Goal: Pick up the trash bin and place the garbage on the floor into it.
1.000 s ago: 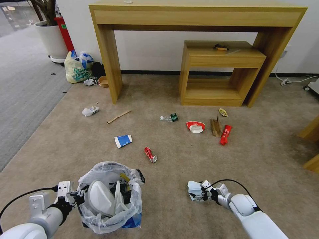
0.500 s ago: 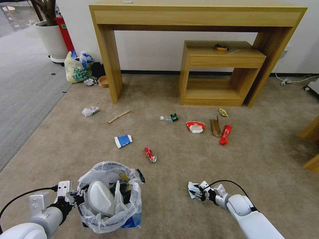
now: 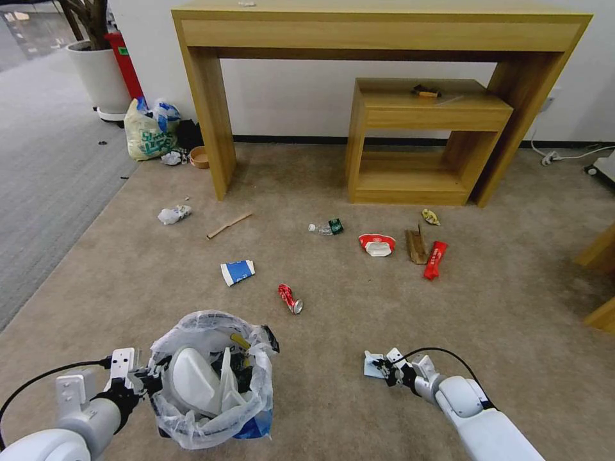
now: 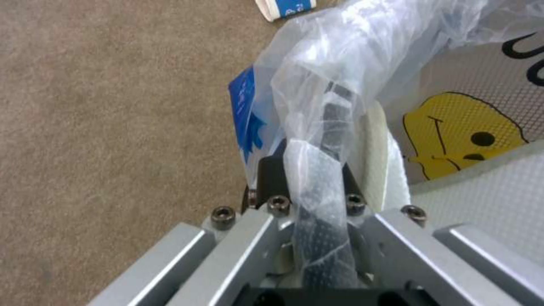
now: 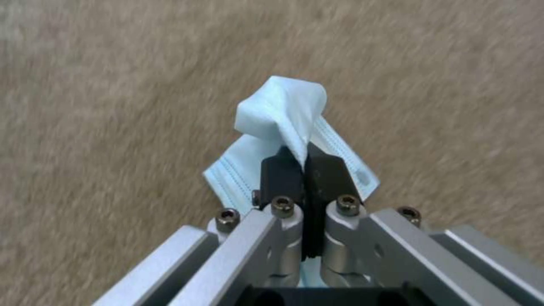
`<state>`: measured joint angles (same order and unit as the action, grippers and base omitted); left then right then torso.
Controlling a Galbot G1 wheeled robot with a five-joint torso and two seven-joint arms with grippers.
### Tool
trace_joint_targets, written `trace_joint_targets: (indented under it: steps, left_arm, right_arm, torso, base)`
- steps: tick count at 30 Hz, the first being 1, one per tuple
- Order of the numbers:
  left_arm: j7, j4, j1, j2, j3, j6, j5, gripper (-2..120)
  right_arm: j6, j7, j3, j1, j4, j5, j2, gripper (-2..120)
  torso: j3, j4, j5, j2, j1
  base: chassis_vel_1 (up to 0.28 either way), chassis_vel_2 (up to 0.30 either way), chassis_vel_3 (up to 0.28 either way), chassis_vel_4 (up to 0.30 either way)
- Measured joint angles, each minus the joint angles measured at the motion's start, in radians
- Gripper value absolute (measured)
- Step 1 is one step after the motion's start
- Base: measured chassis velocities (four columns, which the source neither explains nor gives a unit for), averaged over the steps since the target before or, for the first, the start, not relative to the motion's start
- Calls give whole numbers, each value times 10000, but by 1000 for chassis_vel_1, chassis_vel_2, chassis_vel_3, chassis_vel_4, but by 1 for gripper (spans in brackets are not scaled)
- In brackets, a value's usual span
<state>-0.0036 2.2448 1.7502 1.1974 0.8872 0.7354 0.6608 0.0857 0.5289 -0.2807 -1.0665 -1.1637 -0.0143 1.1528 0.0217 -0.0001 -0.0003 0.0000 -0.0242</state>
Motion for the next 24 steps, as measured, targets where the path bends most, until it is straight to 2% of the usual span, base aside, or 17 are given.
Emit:
trace_joint_targets:
  steps: [11, 14, 16, 19, 24]
  left_arm:
    - [-12, 57, -6, -47, -6, 0, 24, 0]
    - [-85, 79, -29, -171, -21, 0, 127, 0]
    - [-102, 38, -72, -205, -43, 0, 143, 0]
    - [-155, -93, -195, -293, -104, 0, 185, 0]
    - [-290, -295, -452, -567, -196, 0, 401, 0]
  right_arm:
    - [35, -91, -534, -197, -1596, -399, -419, 0]
    - [382, -90, -654, -30, -2772, -1095, -825, 0]
    - [521, -96, -645, 122, -3099, -1310, -899, 0]
    - [840, -165, -470, 471, -3706, -1827, -1027, 0]
    - [1463, -366, 488, 1491, -4698, -3217, -1206, 0]
  torso:
    - [0, -1, 0, 0, 0]
    - [0, -2, 0, 0, 0]
    - [0, -1, -1, 0, 0]
    - [0, 0, -1, 0, 0]
    - [0, 0, 0, -1, 0]
  base:
    - [0, 0, 0, 0]
    - [0, 0, 0, 0]
    - [0, 0, 0, 0]
    - [0, 0, 0, 0]
    - [0, 0, 0, 0]
